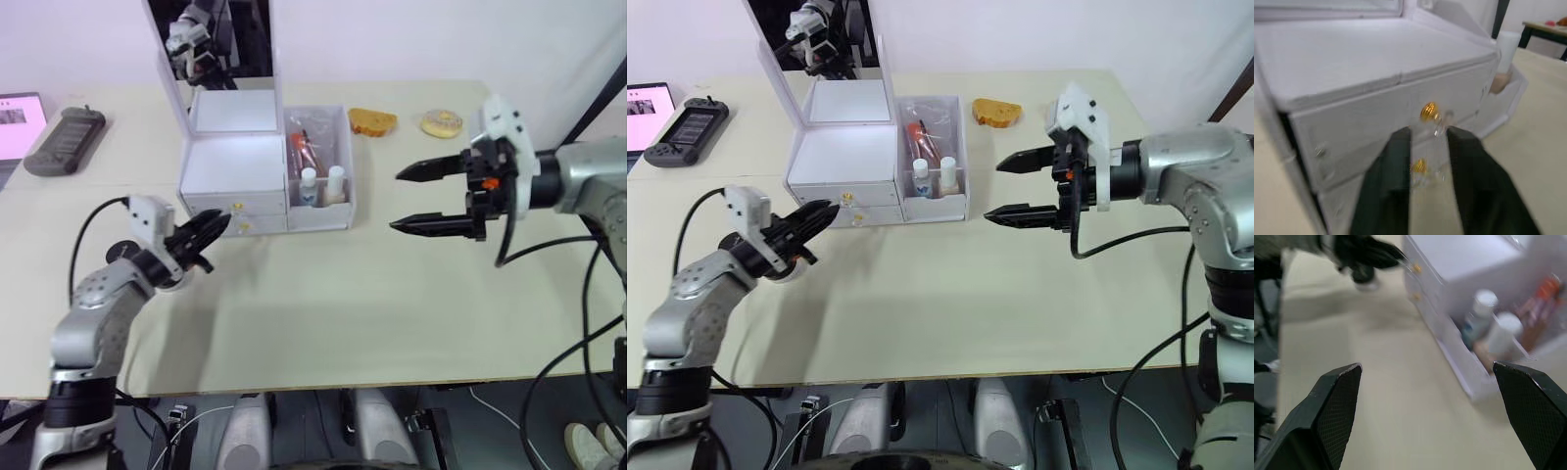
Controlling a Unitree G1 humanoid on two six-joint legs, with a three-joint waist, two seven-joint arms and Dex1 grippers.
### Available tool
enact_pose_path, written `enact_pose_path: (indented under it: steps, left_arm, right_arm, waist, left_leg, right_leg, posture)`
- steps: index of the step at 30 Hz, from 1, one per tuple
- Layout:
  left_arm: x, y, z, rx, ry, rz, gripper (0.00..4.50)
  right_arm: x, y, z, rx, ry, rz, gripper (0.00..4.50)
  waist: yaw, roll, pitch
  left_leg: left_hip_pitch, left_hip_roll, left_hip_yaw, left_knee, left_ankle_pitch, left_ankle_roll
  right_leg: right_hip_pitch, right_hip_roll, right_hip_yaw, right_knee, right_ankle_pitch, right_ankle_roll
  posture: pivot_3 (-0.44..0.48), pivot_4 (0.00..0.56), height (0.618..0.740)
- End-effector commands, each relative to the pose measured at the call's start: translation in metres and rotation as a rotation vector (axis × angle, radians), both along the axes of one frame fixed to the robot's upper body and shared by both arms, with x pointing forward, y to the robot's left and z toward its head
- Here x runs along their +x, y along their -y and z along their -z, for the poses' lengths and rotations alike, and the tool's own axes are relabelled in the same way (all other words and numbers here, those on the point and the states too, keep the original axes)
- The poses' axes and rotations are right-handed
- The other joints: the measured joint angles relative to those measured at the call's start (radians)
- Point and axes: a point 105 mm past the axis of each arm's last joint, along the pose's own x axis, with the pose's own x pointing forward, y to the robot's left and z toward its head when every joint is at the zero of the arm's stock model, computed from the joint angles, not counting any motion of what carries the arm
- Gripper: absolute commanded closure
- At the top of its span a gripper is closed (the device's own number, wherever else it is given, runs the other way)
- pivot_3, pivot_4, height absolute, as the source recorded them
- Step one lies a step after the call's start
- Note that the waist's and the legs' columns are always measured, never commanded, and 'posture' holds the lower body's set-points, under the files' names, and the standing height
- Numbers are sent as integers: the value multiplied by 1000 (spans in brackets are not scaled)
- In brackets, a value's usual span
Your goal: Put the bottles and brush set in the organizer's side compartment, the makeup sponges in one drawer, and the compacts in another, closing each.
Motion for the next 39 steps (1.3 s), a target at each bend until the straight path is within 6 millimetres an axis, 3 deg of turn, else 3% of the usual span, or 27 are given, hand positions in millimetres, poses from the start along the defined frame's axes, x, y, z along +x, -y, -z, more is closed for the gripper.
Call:
enact_pose_path:
  steps: [1, 3, 4, 7, 10, 12, 21, 25, 32, 39]
  left_arm:
    - [-18, -19, -29, 15, 58, 33, 1241]
    - [-23, -37, -34, 46, 58, 7, 193]
    - [-25, -51, -37, 66, 58, -26, 41]
    - [-32, -97, -38, 153, 39, -129, 41]
    - [-37, -130, -40, 205, 26, -209, 41]
    - [-41, -139, -40, 218, 18, -218, 41]
    - [-58, -153, -32, 236, -1, -264, 41]
    - [-58, -151, -27, 223, -15, -259, 41]
    - [-62, -146, -29, 216, -19, -238, 41]
    - [-68, -81, -16, 149, -24, -67, 41]
  right_arm:
    - [8, 21, -10, 64, 106, 73, 0]
    - [11, 36, -3, 121, 101, 120, 0]
    - [12, 46, 4, 121, 101, 144, 0]
    - [13, 75, 20, 150, 103, 237, 0]
    - [13, 91, 28, 200, 111, 297, 0]
    - [12, 98, 34, 231, 107, 327, 0]
    - [-1, 128, 63, 257, 68, 448, 0]
    - [1, 127, 58, 297, 73, 459, 0]
    - [3, 107, 42, 337, 65, 387, 0]
    - [1, 67, 33, 343, 59, 286, 0]
  waist:
    - [0, 0, 0]
    - [0, 0, 0]
    - [1, 0, 0]
    - [1, 0, 0]
    - [-2, 1, 1]
    - [-3, 1, 1]
    - [-1, 1, 1]
    - [-3, 1, 1]
    - [-3, 1, 1]
    - [-1, 1, 1]
  left_leg:
    - [0, 0, 0, 0, 0, 0]
    - [0, 0, 0, 0, 0, 0]
    - [0, 0, 0, 1, 0, 0]
    - [0, 0, 0, 1, 0, 0]
    - [0, 0, 1, 0, 0, 0]
    - [0, 0, 1, 0, 0, 0]
    - [0, 0, 2, -1, 0, 0]
    - [2, 0, 2, 0, 0, 0]
    - [3, 0, 2, 0, 0, 0]
    - [1, 0, 3, -1, 0, 0]
  right_leg:
    - [0, 0, 0, 0, 0, 0]
    - [0, 0, 0, 0, 0, 0]
    - [0, 0, 0, 0, 0, 0]
    - [1, 0, 0, -1, 0, 0]
    - [0, -1, 0, -1, 0, 0]
    - [0, -1, 0, 0, 0, 0]
    - [0, -1, 0, -1, 0, 0]
    - [0, -1, 0, 0, 0, -1]
    - [0, -1, 0, 0, 1, -2]
    - [0, -2, 0, -1, 0, -1]
  posture:
    - [0, 150, 740]
    - [0, 150, 740]
    - [0, 150, 740]
    - [0, 150, 740]
    - [0, 150, 740]
    - [0, 150, 740]
    - [0, 150, 740]
    - [0, 150, 740]
    - [0, 150, 740]
    - [0, 150, 740]
